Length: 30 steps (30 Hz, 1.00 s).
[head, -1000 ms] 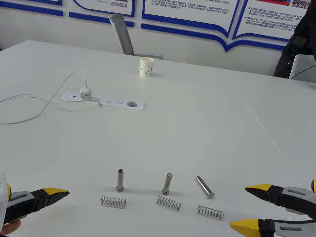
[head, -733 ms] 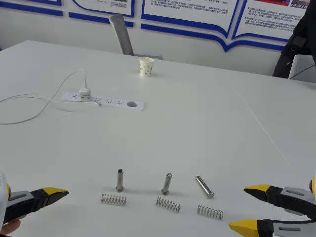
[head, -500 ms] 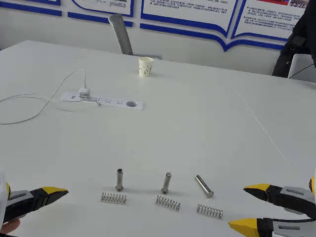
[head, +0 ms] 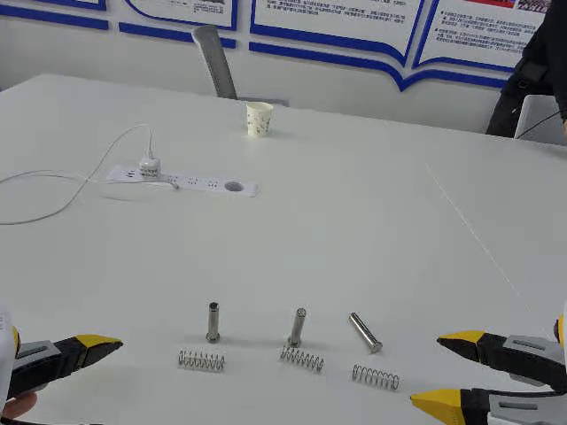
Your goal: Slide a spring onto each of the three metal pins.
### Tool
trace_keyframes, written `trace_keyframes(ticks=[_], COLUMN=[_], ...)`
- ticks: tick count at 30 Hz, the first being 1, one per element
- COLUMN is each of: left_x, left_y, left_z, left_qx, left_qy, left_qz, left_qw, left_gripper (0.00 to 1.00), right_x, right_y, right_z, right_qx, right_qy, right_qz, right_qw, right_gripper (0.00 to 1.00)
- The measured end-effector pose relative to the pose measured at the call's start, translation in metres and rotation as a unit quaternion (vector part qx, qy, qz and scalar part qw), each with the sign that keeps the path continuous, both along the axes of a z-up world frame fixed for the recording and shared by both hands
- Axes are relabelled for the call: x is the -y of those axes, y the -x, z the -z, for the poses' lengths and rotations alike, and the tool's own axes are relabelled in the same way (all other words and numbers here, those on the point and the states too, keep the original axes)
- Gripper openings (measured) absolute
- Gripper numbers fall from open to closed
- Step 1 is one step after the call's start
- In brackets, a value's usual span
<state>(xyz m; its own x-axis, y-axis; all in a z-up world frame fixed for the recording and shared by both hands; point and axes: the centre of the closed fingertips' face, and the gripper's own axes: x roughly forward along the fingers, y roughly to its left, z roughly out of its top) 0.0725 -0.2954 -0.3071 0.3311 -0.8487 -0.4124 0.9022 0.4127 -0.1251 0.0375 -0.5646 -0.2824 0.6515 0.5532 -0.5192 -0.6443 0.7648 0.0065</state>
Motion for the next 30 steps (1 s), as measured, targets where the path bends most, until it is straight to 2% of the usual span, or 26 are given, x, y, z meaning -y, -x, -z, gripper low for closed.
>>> trace_keyframes(ticks=[14,21,30], left_x=[0.001,0.001,0.001], left_y=[-0.001,-0.001,0.000], left_z=[0.000,0.000,0.001], left_qx=[-0.001,-0.001,-0.002], left_qy=[0.001,0.002,0.003], left_qz=[-0.002,-0.002,-0.005], left_qw=[1.0000,1.0000,1.0000], left_gripper=[0.80,0.80,0.80], right_x=[0.002,0.001,0.004], right_y=[-0.007,-0.016,-0.029], right_z=[-0.005,-0.010,-0.008], right_qx=[-0.002,-0.006,-0.018], right_qy=[0.001,0.000,0.006], right_qz=[0.010,0.023,0.044], right_qw=[0.9999,0.9997,0.9989], right_gripper=[0.51,0.47,0.39])
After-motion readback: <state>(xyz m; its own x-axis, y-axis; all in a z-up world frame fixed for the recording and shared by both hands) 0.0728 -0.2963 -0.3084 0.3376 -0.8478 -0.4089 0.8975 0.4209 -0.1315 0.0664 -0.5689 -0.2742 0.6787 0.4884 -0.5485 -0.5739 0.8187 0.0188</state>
